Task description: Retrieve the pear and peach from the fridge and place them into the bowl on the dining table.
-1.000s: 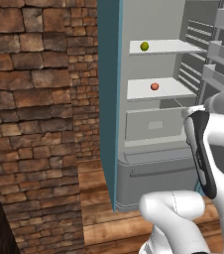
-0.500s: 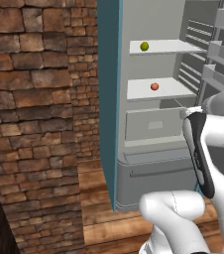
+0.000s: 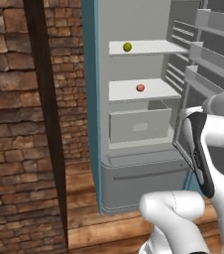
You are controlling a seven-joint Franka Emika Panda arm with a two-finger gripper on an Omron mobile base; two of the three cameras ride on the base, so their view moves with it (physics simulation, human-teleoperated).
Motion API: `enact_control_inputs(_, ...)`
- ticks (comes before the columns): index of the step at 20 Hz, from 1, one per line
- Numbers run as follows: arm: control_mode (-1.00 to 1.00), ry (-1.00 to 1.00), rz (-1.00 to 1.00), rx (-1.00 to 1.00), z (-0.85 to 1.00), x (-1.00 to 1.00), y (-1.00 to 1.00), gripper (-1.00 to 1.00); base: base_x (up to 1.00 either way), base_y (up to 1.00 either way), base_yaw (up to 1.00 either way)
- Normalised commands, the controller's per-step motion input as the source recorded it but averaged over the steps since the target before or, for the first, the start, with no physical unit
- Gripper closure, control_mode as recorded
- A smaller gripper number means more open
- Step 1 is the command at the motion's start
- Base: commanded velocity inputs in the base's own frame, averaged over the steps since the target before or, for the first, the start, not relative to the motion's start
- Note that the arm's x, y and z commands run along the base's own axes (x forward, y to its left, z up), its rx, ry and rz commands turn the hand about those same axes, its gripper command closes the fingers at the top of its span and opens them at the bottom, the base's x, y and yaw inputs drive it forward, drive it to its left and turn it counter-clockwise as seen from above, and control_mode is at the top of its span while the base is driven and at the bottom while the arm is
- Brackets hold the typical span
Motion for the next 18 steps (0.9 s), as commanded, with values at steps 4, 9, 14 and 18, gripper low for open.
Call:
enact_control_inputs(4,1.0,0.0,0.0,0.0,0.0,0.0,0.0,-1.0,0.91,0.08,0.0)
enact_control_inputs(9,1.0,0.0,0.0,0.0,0.0,0.0,0.0,-1.0,1.0,0.05,0.0)
enact_control_inputs(14,1.0,0.0,0.0,0.0,0.0,0.0,0.0,-1.0,1.0,0.0,0.05)
enact_control_inputs(18,1.0,0.0,0.0,0.0,0.0,0.0,0.0,-1.0,1.0,0.0,0.2)
